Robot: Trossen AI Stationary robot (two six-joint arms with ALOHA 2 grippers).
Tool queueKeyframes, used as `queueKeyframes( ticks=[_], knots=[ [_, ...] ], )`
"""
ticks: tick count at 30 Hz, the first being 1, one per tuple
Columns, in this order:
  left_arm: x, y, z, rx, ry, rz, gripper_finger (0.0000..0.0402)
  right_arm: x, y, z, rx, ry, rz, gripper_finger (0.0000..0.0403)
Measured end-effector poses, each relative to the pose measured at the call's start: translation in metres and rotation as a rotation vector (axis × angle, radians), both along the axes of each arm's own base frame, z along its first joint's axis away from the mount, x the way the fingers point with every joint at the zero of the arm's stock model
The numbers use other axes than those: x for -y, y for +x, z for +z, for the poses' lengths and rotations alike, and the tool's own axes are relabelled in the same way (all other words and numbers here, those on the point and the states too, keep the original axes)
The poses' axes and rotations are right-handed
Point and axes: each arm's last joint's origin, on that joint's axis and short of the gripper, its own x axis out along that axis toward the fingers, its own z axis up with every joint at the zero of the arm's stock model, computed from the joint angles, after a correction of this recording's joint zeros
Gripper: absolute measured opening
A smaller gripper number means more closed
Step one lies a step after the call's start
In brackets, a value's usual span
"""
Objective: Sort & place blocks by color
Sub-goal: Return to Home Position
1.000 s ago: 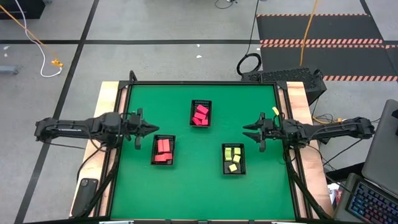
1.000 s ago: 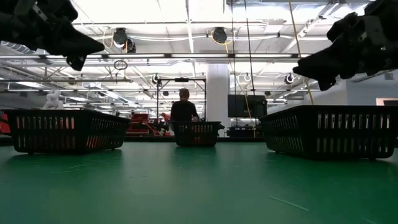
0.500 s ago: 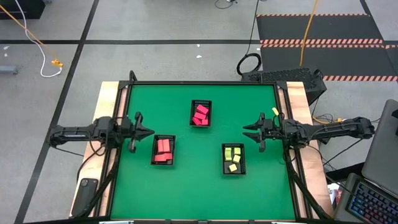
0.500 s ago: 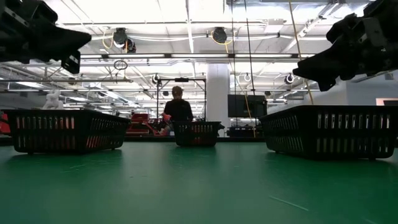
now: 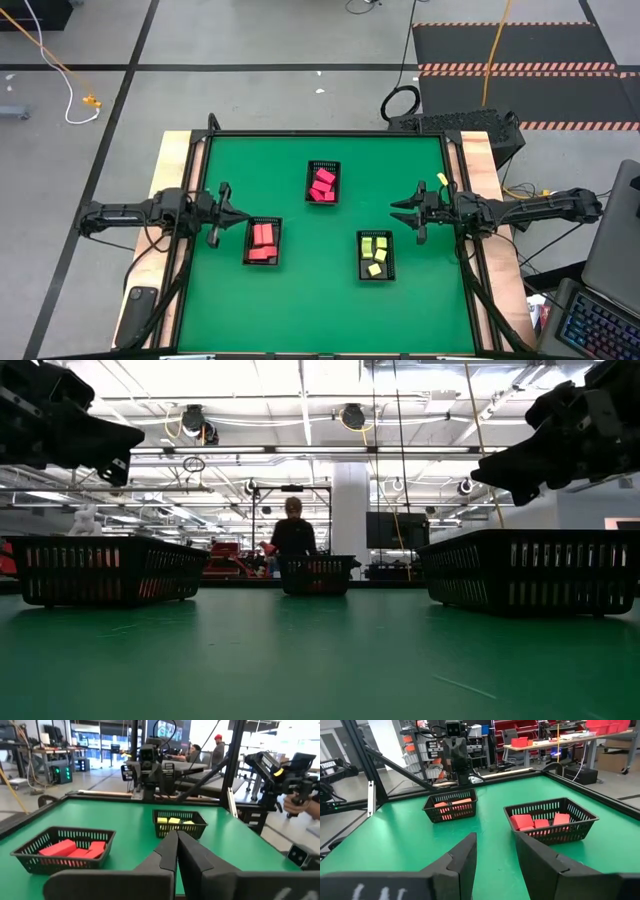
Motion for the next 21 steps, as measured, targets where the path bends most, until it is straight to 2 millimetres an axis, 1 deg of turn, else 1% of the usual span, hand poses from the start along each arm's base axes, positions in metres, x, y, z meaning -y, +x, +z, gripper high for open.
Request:
queueKeyframes(
  ticks=[4, 8, 11, 16, 17, 21],
  knots=[
    [0.0, 0.0, 0.0, 0.005, 0.045, 0.001, 0.0024, 0.0, 0.0, 0.0, -0.003, -0.024, 0.001, 0.013],
    [0.0, 0.0, 0.0, 0.006, 0.051, 0.001, 0.0025, 0.0, 0.0, 0.0, -0.003, -0.027, 0.0, 0.0124],
    [0.0, 0.0, 0.0, 0.006, 0.057, 0.002, 0.0025, 0.0, 0.0, 0.0, -0.004, -0.037, 0.0, 0.0096],
    [0.0, 0.0, 0.0, 0.006, 0.056, 0.002, 0.0026, 0.0, 0.0, 0.002, 0.007, -0.08, 0.002, 0.0015],
    [0.0, 0.0, 0.0, 0.006, 0.056, 0.002, 0.0026, 0.0, 0.0, 0.004, 0.03, -0.093, 0.002, 0.0008],
    [0.0, 0.0, 0.0, 0.005, 0.049, 0.002, 0.0026, 0.0, 0.0, 0.018, 0.168, -0.14, -0.002, 0.0012]
  ],
)
